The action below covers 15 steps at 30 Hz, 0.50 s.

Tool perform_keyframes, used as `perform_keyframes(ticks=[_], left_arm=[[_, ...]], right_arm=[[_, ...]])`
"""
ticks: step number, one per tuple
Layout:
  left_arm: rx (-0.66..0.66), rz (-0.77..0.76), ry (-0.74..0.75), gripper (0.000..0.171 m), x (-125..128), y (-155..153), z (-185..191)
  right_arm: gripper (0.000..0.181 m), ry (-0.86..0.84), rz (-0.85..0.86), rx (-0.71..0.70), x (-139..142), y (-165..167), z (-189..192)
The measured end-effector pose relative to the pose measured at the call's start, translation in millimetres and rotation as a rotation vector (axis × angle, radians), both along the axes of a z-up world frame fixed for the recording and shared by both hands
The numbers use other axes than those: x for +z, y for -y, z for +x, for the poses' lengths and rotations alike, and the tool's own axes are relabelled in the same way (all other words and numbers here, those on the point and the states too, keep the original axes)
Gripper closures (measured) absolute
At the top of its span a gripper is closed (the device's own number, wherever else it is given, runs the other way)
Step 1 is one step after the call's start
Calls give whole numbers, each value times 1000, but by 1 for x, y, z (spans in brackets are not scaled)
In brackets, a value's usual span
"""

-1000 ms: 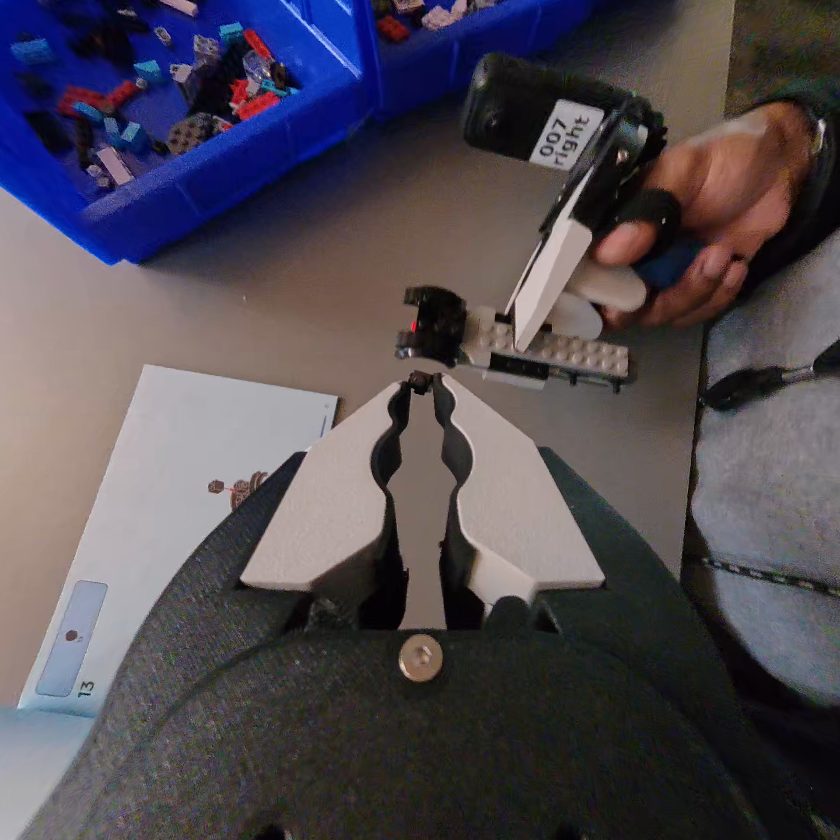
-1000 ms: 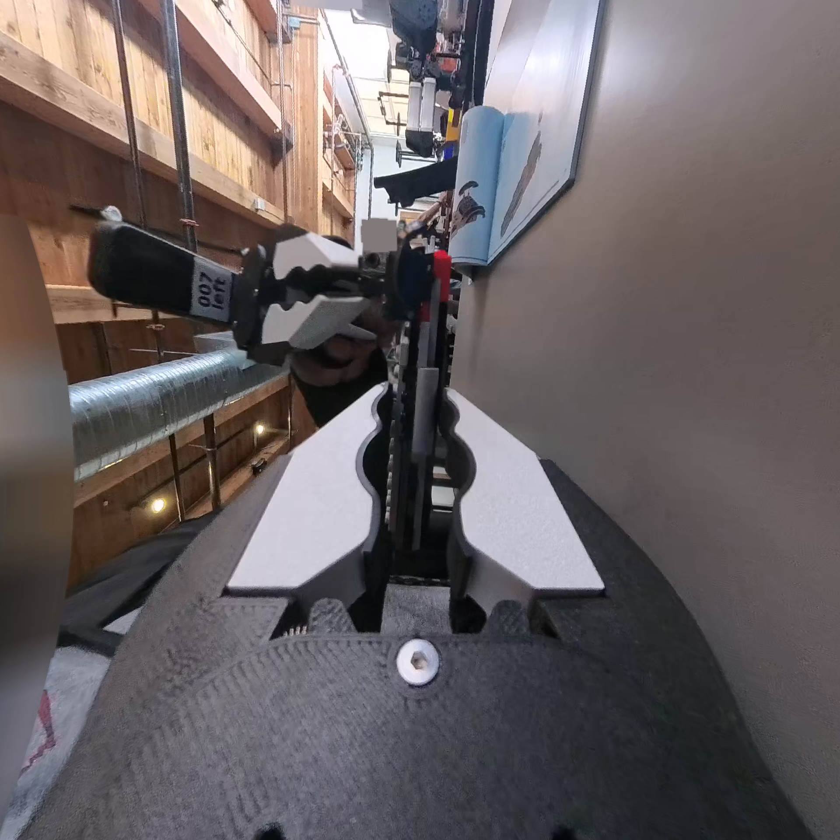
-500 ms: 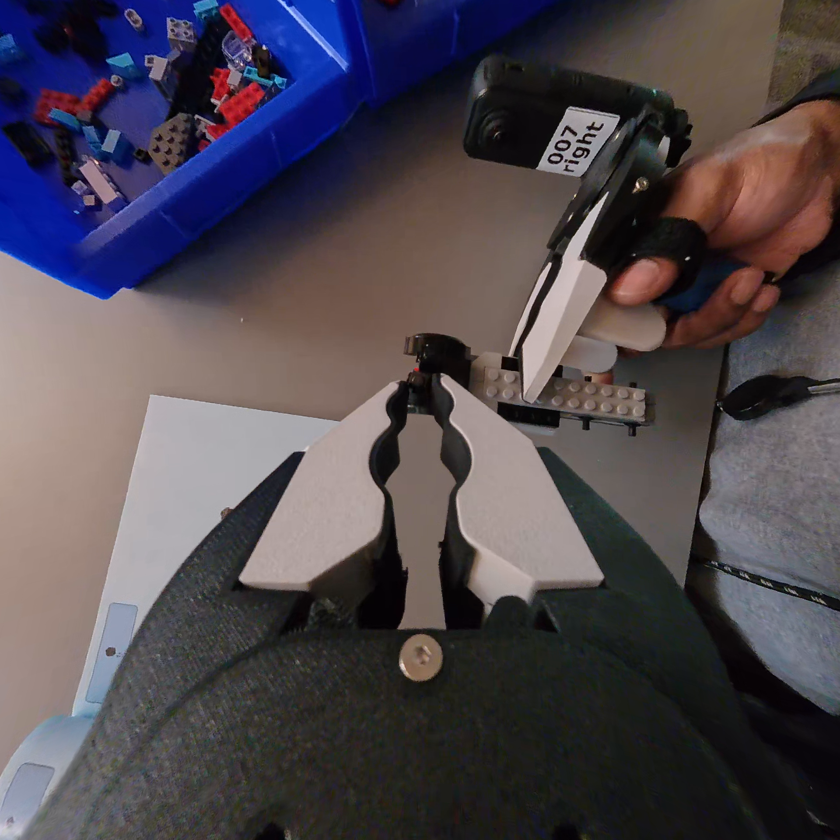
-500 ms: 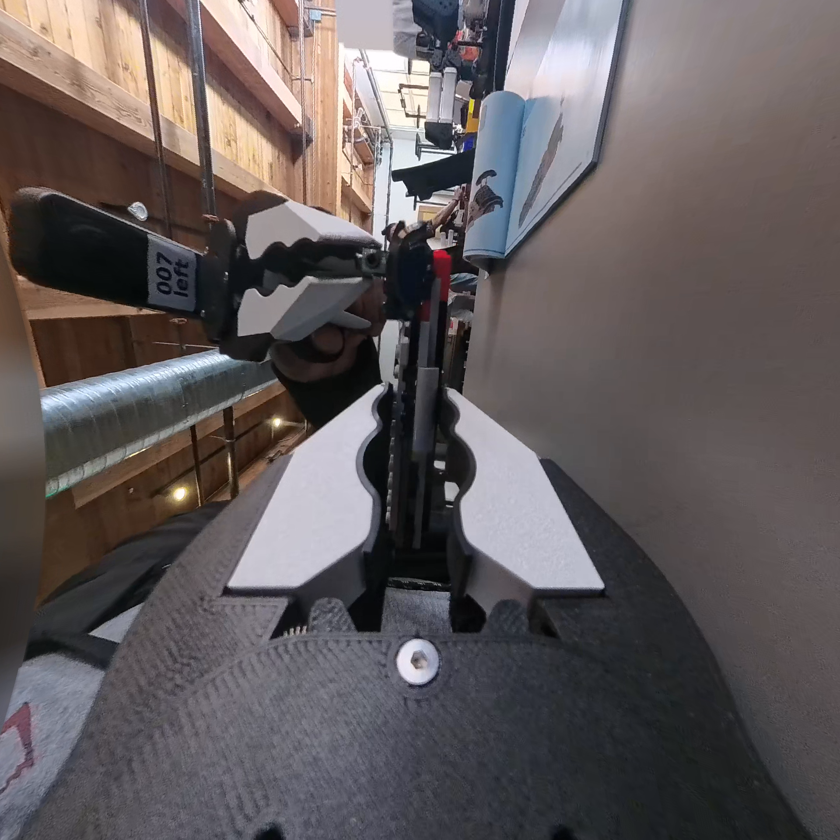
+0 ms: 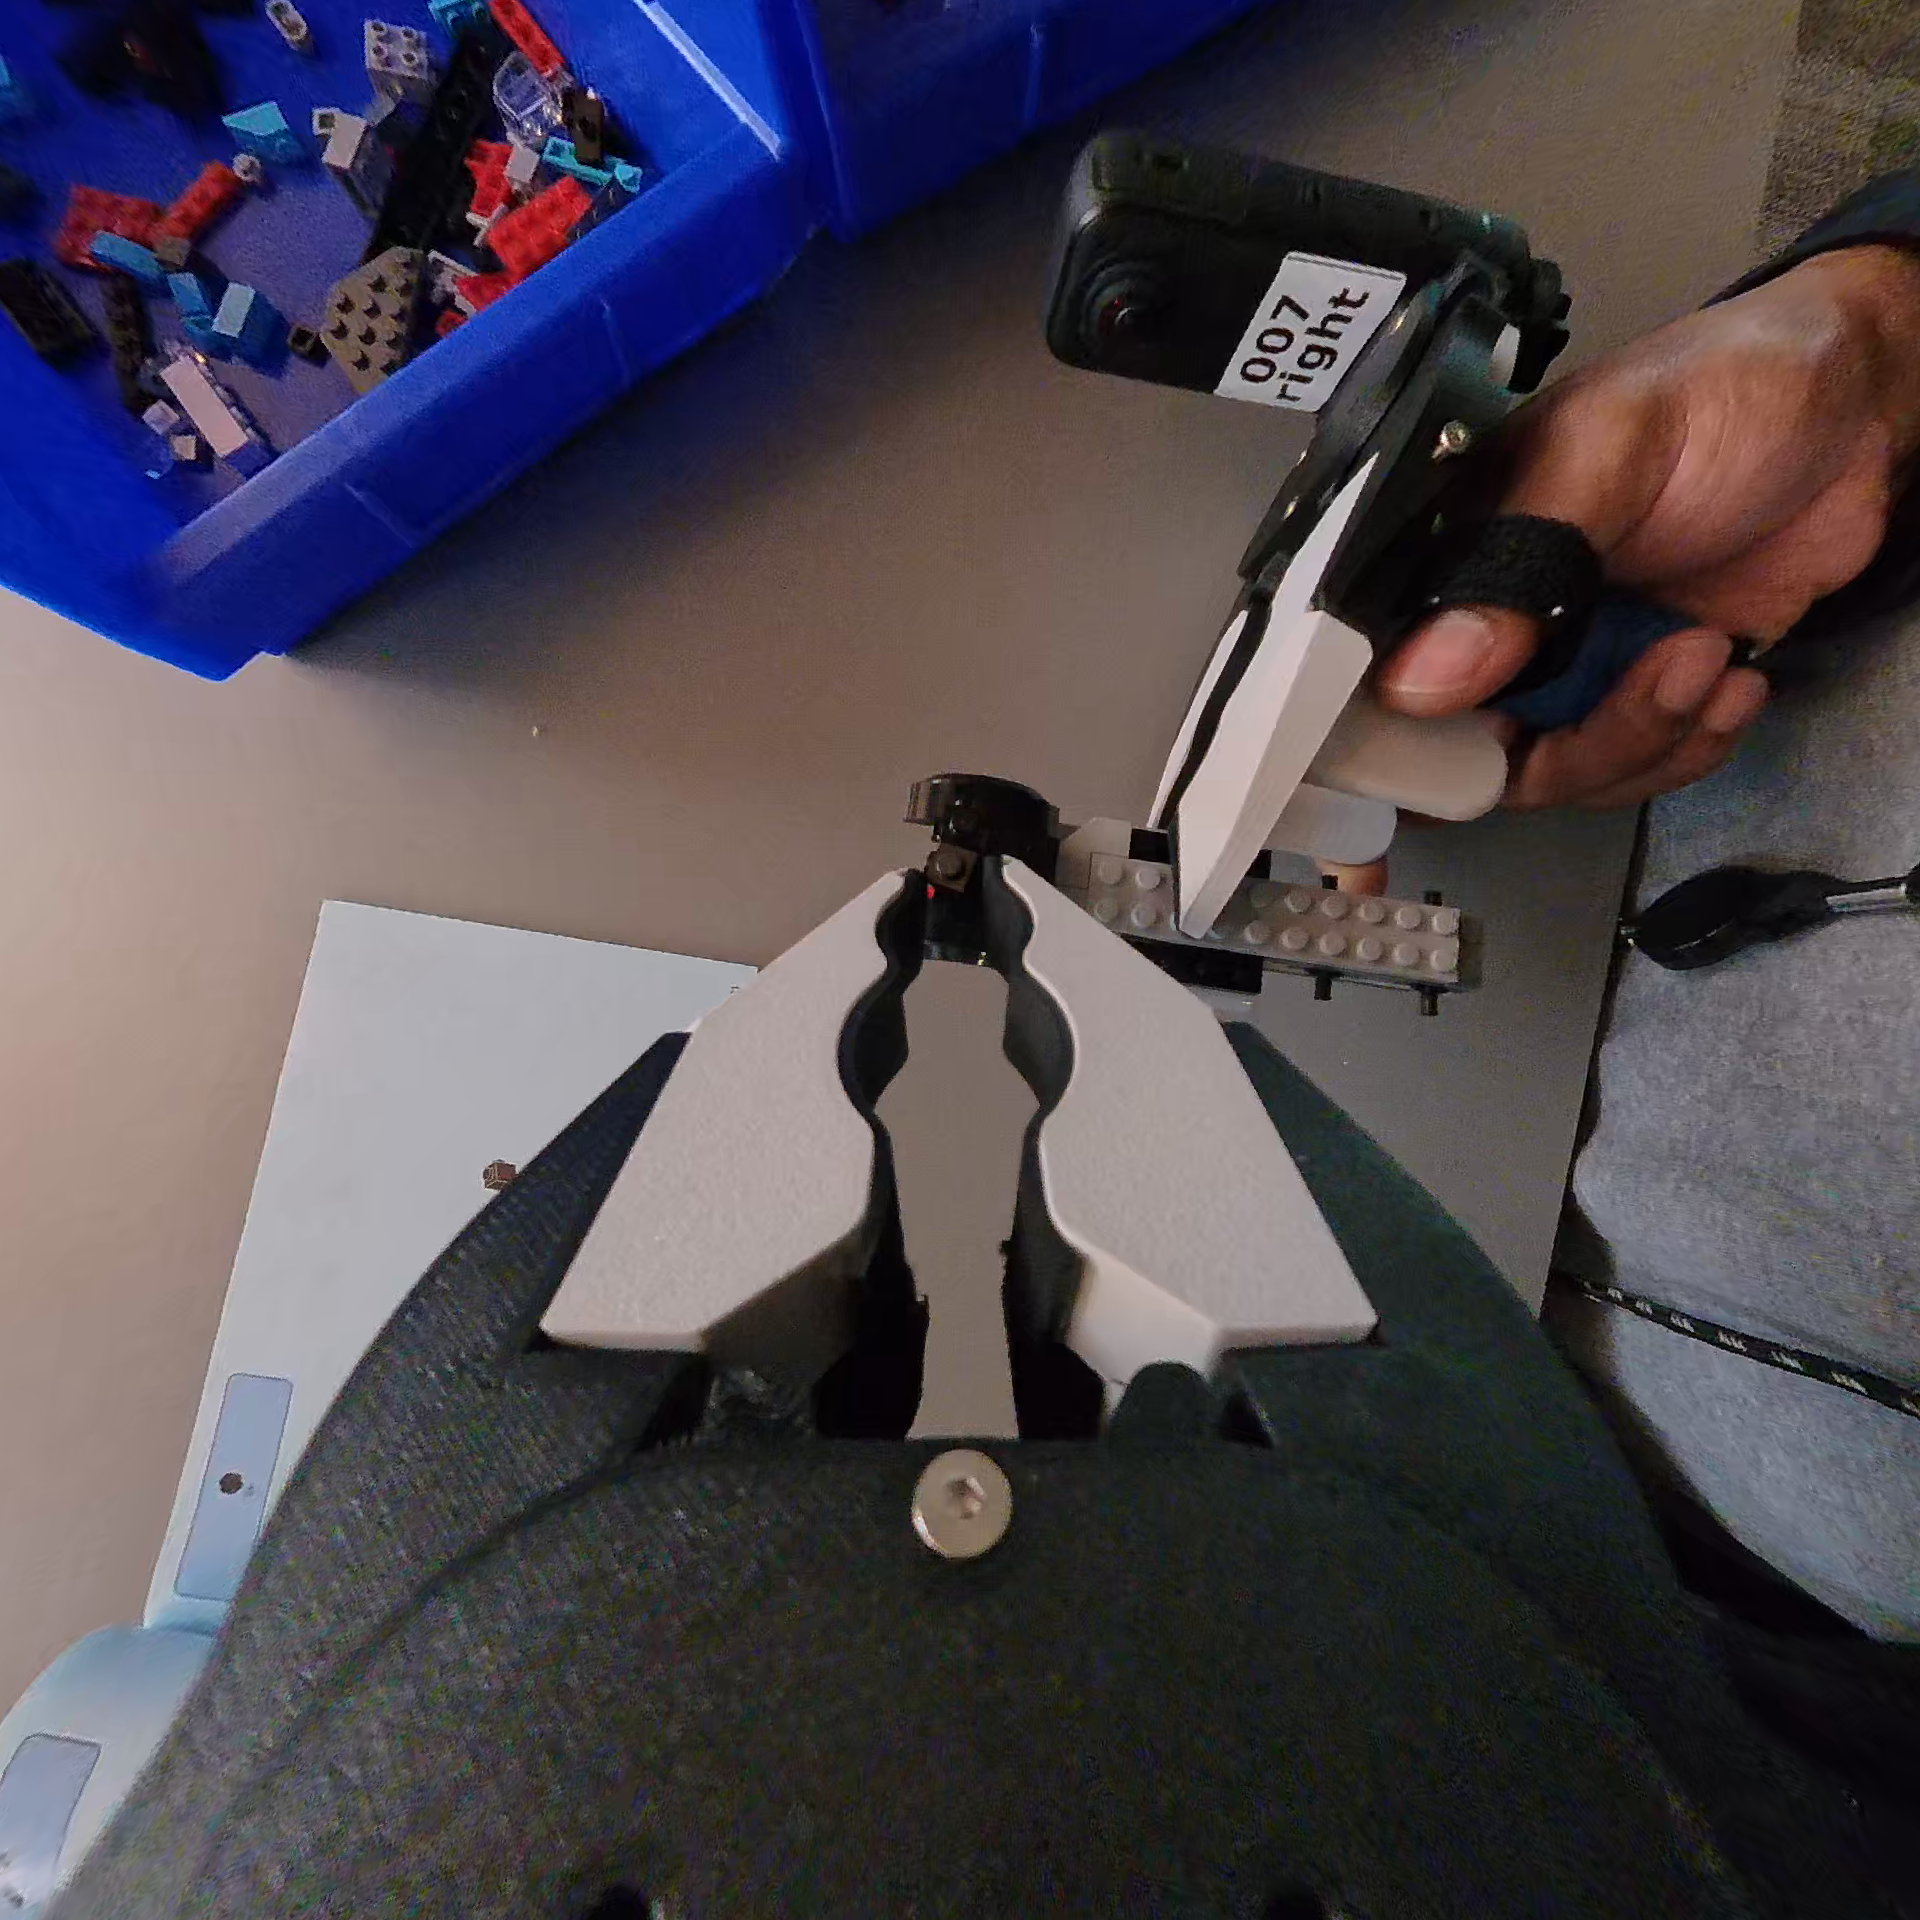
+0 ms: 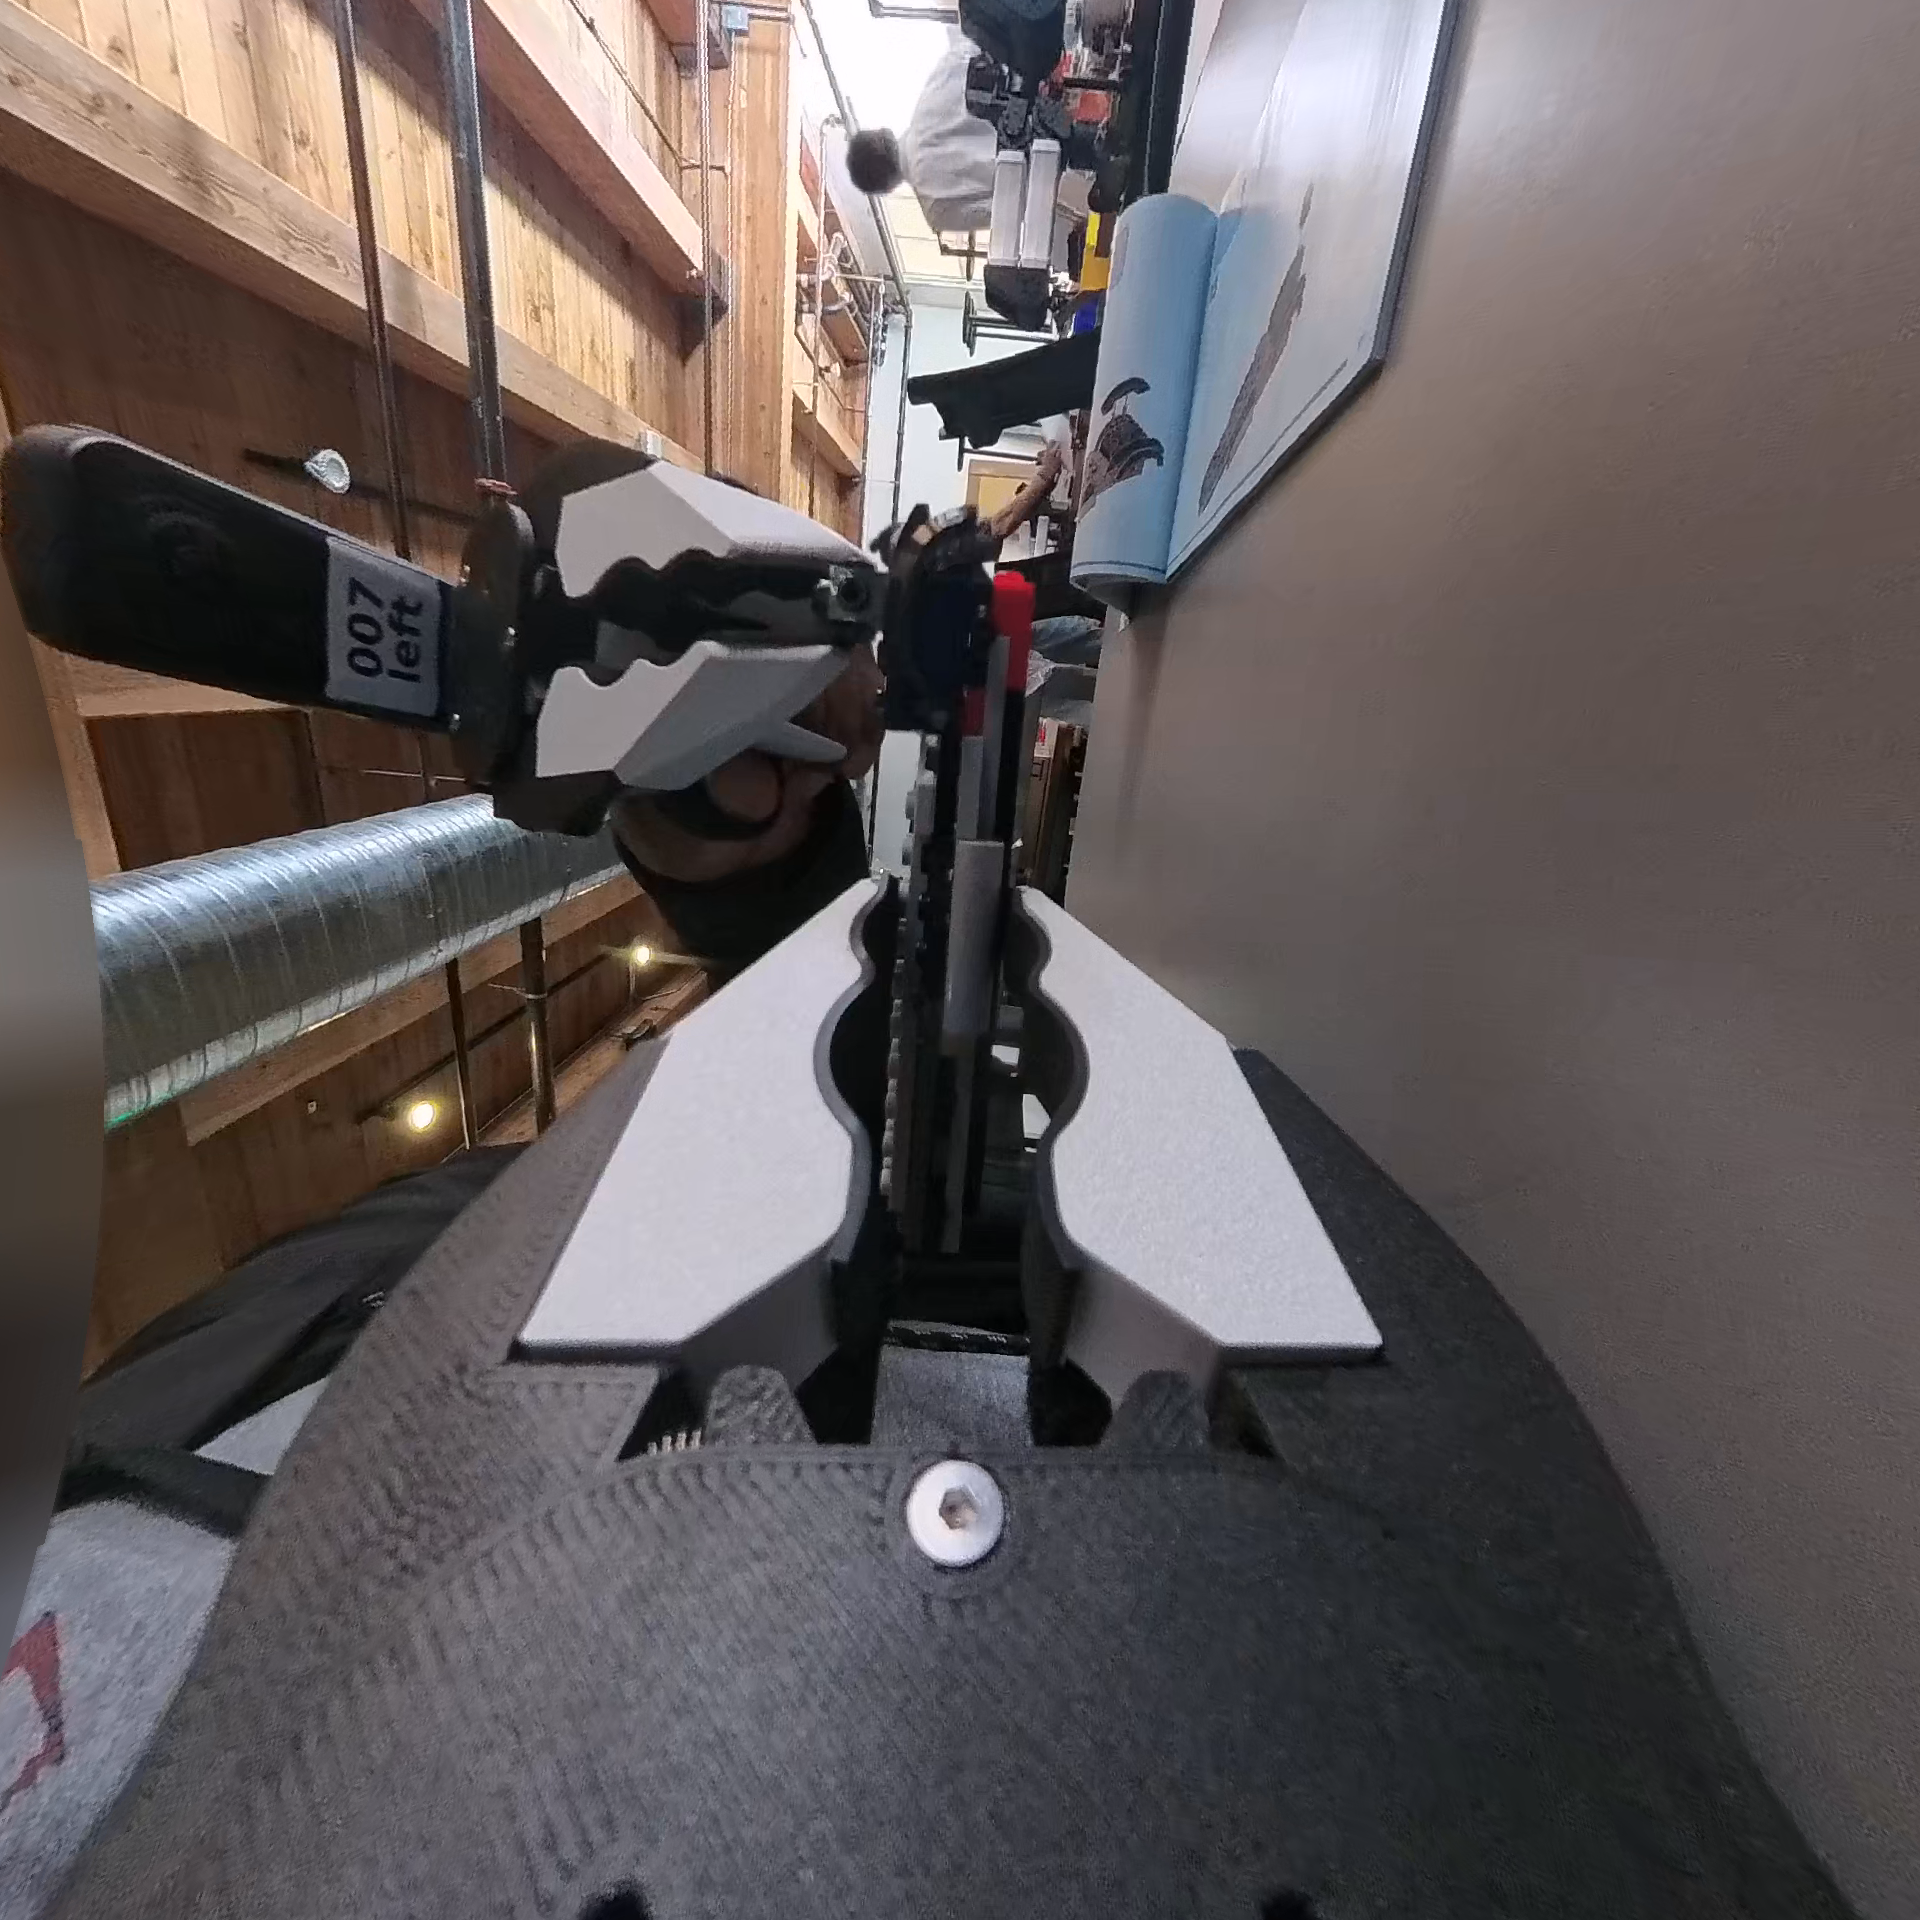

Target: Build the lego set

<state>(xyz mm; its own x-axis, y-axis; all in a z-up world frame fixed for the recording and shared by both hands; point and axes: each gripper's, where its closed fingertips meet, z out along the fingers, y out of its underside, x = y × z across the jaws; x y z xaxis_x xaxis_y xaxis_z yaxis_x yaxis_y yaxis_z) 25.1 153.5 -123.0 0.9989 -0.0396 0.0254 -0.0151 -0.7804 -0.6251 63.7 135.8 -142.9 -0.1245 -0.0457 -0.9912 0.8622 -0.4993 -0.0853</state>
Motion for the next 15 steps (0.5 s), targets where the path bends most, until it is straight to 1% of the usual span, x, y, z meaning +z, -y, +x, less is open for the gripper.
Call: perform_keyframes(ticks=[15], left_arm=[[5,-5,-2,161,-1,0,2]], right_arm=[[160,-7,-6,0,1,0,0]])
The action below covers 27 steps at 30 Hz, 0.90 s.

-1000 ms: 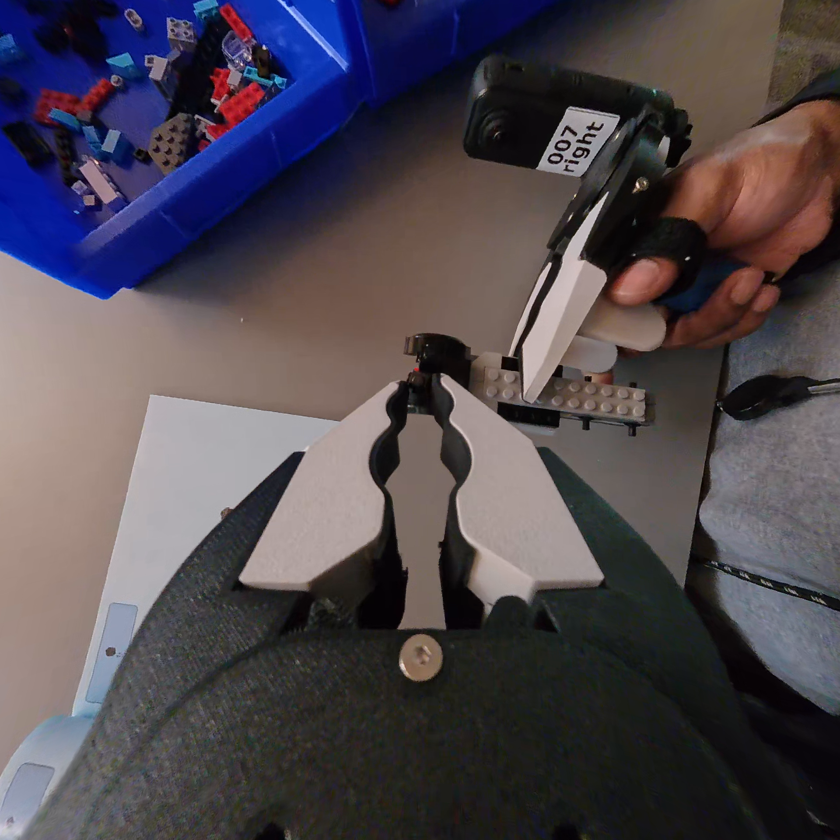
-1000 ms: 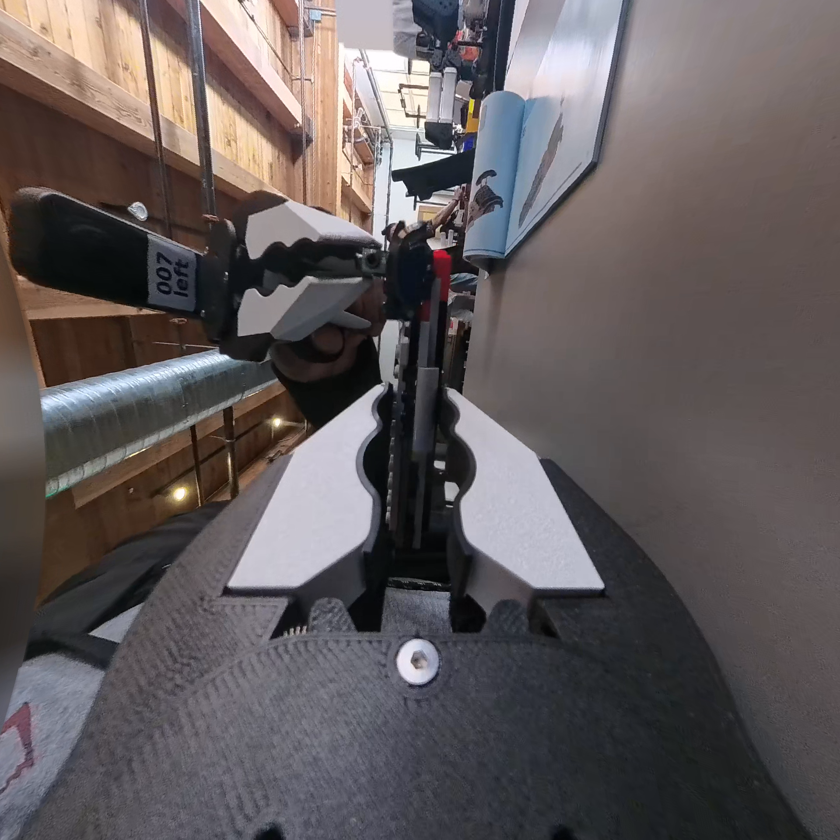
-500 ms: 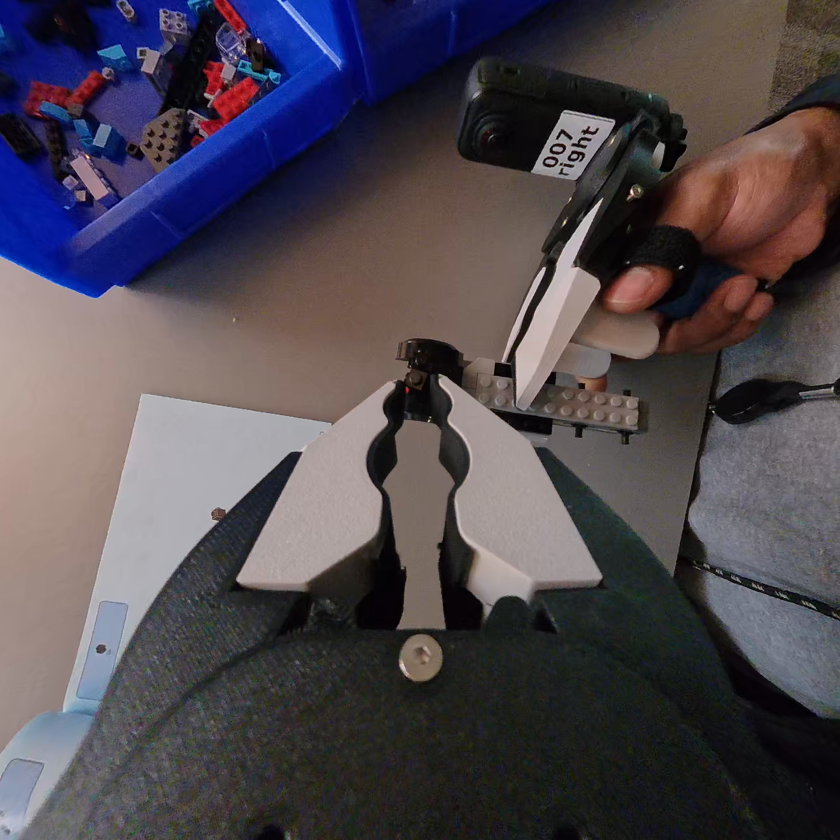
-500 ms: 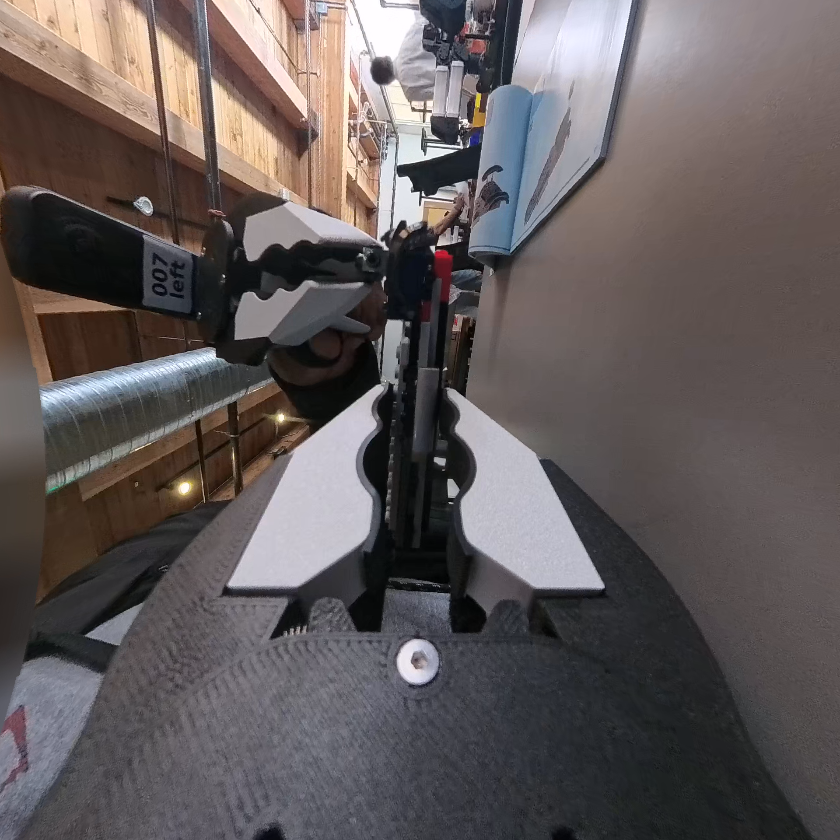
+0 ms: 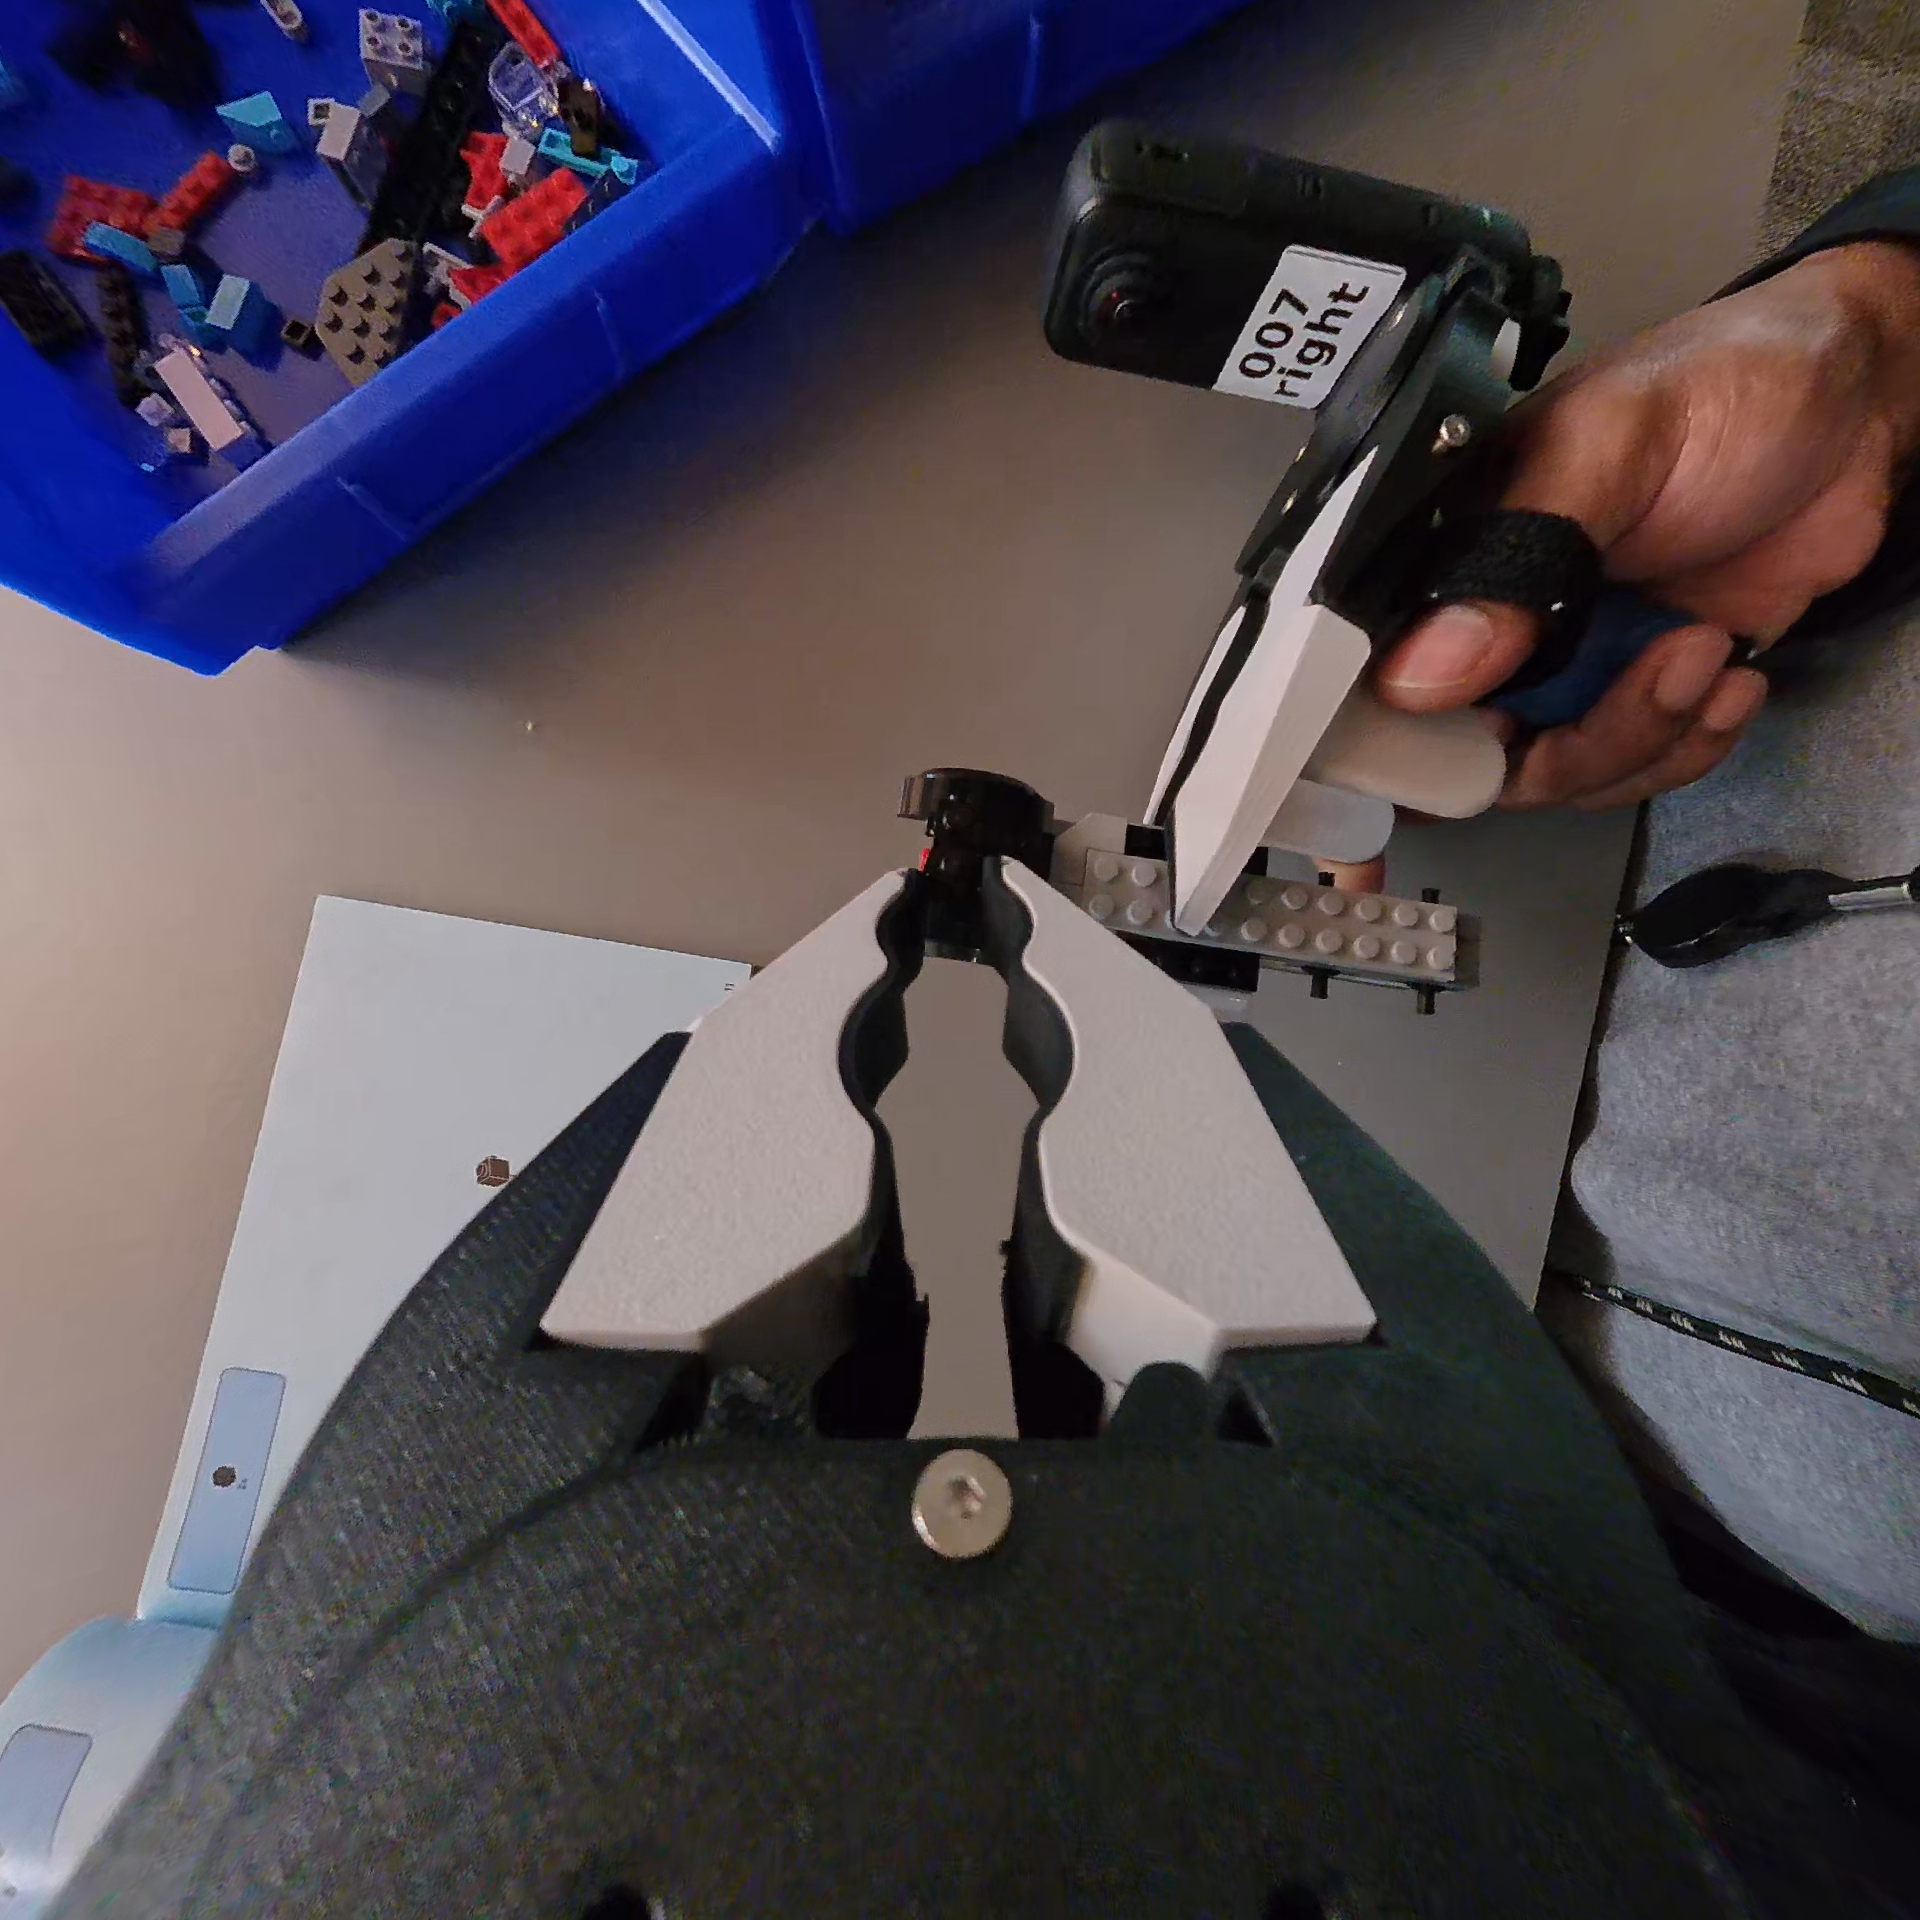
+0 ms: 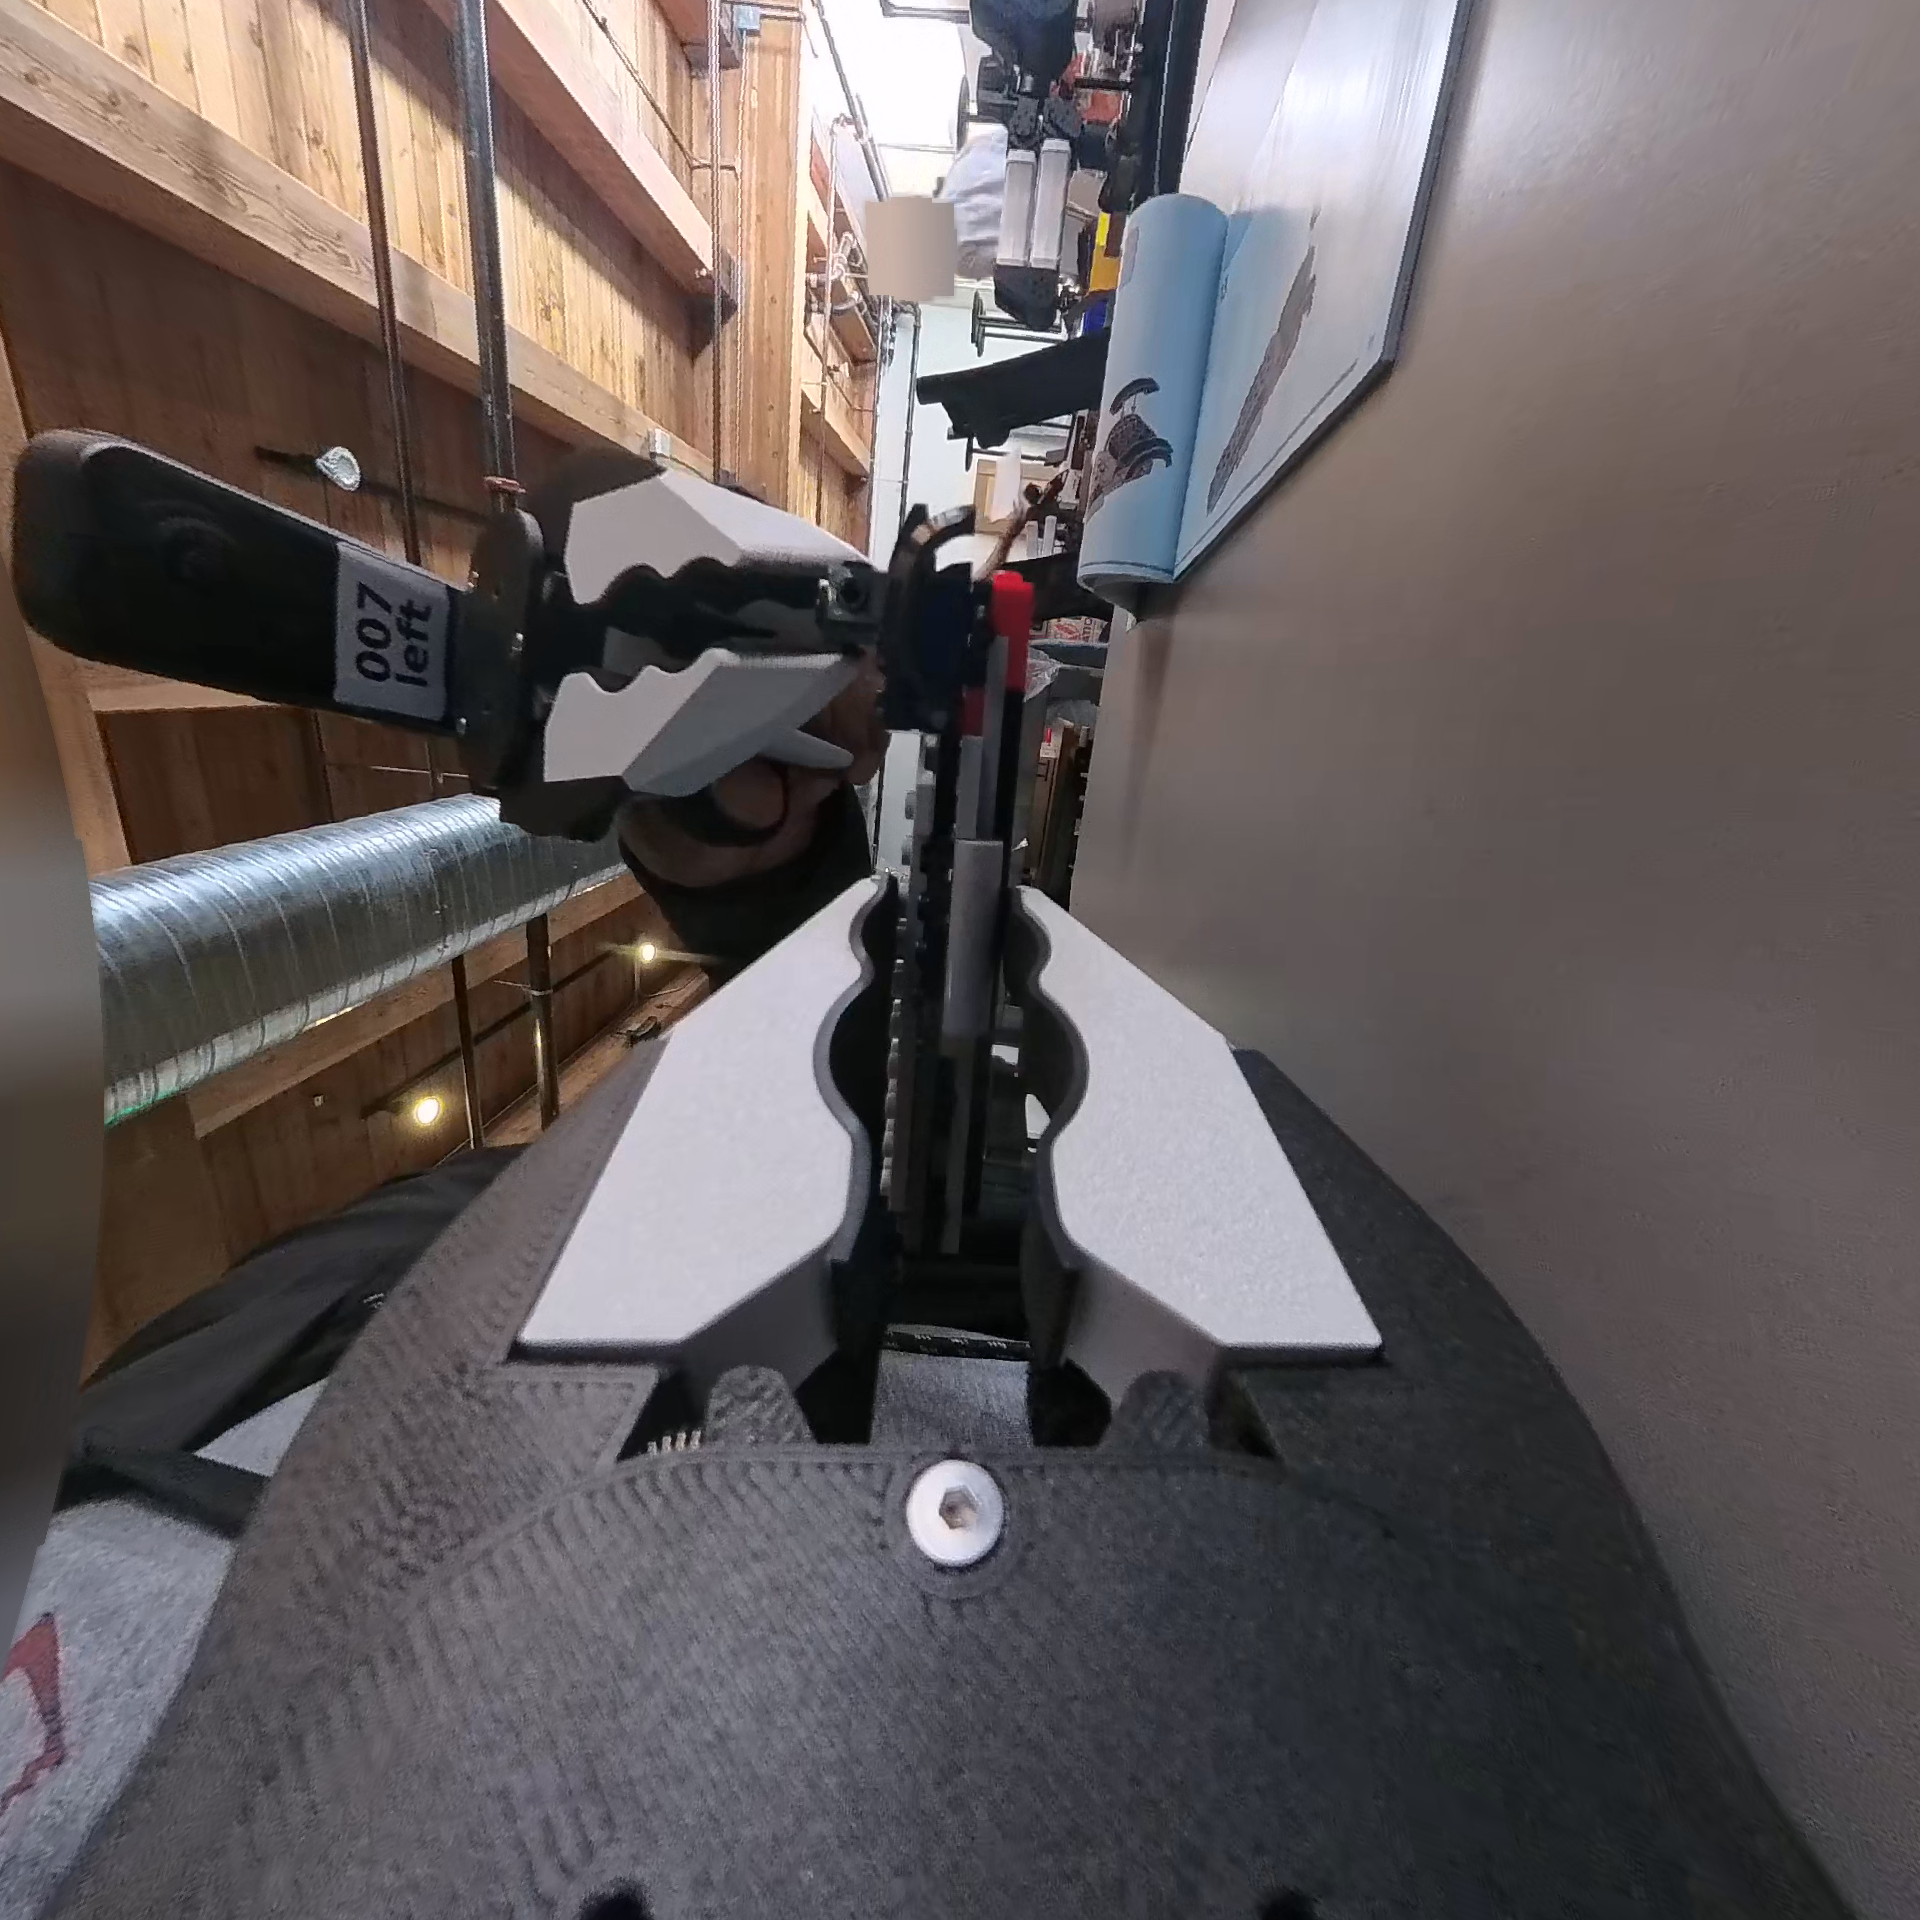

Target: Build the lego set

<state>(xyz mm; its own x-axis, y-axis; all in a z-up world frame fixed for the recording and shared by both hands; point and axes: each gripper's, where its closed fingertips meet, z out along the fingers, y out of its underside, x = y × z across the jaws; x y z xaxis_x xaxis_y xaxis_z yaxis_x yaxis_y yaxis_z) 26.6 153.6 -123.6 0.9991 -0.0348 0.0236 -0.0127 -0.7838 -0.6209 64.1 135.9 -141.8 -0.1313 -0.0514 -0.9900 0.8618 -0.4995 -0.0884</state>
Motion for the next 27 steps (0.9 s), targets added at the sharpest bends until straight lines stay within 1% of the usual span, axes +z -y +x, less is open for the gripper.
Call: perform_keyframes(ticks=[17,27], left_arm=[[33,6,15,161,-1,0,1],[47,9,18,155,-2,2,-1]], right_arm=[[160,-3,2,1,0,1,0],[160,-3,-2,0,0,0,0]])
